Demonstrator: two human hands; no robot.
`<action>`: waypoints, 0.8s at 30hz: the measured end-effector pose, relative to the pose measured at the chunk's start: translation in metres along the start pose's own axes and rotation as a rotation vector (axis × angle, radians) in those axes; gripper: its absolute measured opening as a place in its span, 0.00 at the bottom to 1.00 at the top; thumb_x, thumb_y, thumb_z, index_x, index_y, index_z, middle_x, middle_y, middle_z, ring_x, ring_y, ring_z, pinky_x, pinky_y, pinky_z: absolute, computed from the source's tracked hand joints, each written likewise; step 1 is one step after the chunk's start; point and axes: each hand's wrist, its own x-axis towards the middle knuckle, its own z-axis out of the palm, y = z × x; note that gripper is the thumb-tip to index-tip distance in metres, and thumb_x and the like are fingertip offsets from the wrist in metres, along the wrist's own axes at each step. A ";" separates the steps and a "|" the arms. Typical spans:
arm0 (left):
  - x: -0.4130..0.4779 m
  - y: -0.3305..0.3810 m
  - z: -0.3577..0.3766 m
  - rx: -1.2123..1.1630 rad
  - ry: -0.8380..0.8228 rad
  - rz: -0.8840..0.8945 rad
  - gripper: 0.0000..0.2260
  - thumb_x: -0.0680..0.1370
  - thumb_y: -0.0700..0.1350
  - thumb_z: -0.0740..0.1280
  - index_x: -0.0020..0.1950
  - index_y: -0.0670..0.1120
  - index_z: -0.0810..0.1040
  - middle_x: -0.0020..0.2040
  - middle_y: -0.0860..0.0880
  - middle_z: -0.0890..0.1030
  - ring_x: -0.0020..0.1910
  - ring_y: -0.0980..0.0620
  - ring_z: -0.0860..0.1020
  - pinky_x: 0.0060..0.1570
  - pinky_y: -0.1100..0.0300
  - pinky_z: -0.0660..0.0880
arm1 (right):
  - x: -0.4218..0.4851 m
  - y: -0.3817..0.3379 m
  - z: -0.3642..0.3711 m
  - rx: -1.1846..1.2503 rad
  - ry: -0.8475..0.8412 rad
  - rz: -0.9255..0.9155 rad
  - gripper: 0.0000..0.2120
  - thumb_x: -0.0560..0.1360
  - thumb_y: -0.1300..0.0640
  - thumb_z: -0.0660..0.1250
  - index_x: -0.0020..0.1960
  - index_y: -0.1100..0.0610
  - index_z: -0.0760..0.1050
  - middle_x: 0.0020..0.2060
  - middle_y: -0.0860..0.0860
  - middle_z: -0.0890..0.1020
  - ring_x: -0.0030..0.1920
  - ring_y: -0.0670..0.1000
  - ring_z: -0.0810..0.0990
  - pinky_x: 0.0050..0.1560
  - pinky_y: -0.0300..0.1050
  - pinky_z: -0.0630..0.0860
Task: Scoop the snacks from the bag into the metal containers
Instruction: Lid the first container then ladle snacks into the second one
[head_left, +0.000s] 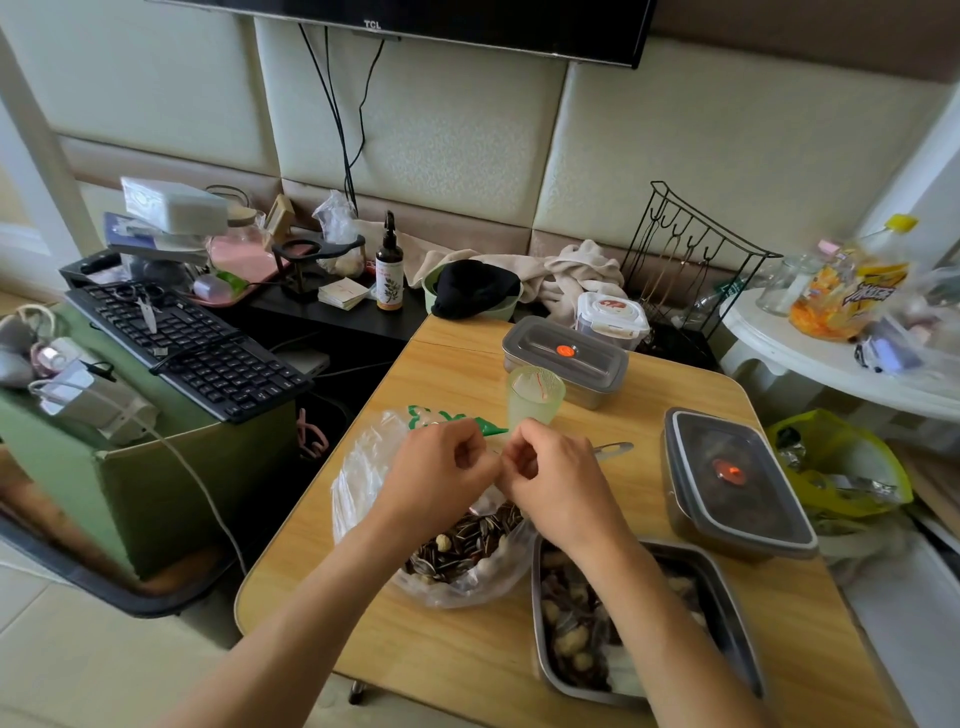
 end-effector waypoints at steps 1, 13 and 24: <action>0.001 -0.001 0.000 -0.003 0.013 -0.005 0.07 0.74 0.42 0.68 0.36 0.42 0.76 0.31 0.44 0.77 0.28 0.56 0.66 0.30 0.63 0.66 | -0.001 0.000 -0.001 0.051 -0.028 0.027 0.06 0.77 0.60 0.72 0.44 0.55 0.76 0.36 0.46 0.80 0.35 0.46 0.79 0.34 0.36 0.73; -0.003 -0.003 -0.001 0.133 -0.020 0.110 0.11 0.74 0.45 0.66 0.33 0.47 0.70 0.28 0.51 0.71 0.27 0.55 0.65 0.30 0.59 0.65 | -0.002 0.007 0.000 0.216 -0.086 0.199 0.05 0.78 0.57 0.73 0.49 0.50 0.77 0.42 0.44 0.83 0.41 0.43 0.81 0.43 0.41 0.80; -0.004 -0.007 -0.004 0.171 -0.080 0.277 0.22 0.71 0.62 0.64 0.60 0.53 0.71 0.56 0.55 0.71 0.56 0.52 0.69 0.57 0.56 0.69 | 0.001 0.013 0.003 0.312 -0.076 0.306 0.07 0.75 0.62 0.73 0.44 0.51 0.79 0.37 0.46 0.84 0.36 0.46 0.81 0.40 0.42 0.78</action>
